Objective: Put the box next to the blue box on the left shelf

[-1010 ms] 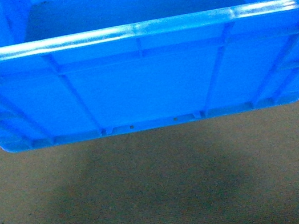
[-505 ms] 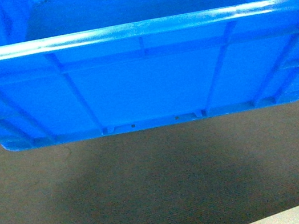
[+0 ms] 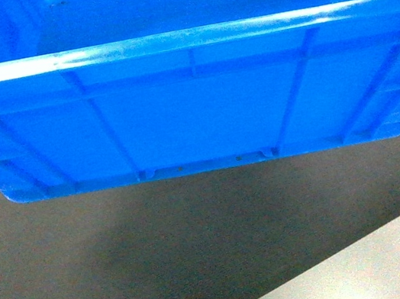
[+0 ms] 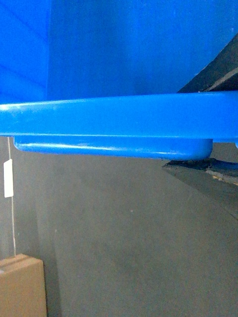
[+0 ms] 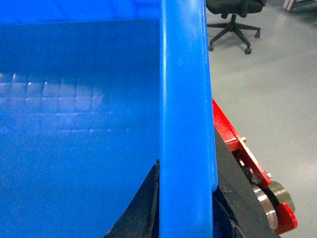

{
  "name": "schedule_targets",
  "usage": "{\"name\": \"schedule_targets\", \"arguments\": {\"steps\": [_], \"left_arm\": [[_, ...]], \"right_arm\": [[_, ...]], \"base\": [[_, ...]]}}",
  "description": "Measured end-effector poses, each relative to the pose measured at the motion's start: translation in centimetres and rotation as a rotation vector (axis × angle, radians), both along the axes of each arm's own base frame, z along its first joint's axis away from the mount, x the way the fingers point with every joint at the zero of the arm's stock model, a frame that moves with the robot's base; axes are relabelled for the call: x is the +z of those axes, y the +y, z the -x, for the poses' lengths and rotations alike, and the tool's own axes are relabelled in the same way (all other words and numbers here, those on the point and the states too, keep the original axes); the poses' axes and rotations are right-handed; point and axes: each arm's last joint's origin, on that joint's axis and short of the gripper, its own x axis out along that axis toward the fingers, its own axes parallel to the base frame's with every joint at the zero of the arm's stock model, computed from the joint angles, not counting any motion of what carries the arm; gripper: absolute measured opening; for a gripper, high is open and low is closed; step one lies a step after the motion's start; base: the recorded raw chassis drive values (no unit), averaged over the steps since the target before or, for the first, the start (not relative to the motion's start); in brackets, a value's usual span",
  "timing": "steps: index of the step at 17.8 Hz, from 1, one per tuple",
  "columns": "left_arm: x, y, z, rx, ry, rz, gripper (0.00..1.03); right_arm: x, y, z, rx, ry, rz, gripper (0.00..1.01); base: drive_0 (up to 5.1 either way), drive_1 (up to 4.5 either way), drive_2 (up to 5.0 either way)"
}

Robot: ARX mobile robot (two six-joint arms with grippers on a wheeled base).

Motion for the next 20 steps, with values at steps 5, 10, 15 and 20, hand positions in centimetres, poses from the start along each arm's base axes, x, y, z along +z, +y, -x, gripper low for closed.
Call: {"name": "schedule_targets", "arguments": {"steps": [5,10,15,20], "left_arm": [[0.02,0.00,0.00,0.000,-0.002,0.000,0.20],[0.01,0.00,0.00,0.000,-0.002,0.000,0.20],[0.02,0.00,0.00,0.000,-0.002,0.000,0.20],[0.01,0.00,0.00,0.000,-0.002,0.000,0.20]], "right_arm": [[0.00,0.00,0.00,0.000,0.000,0.000,0.20],[0.01,0.00,0.00,0.000,-0.001,0.000,0.20],[0.00,0.00,0.00,0.000,0.000,0.000,0.20],[0.00,0.00,0.00,0.000,0.000,0.000,0.20]], "base": [[-1.6,-1.63,-1.6],[-1.5,-1.47,-1.5],[-1.5,-1.47,-1.5],[-1.5,-1.47,-1.5]]}}
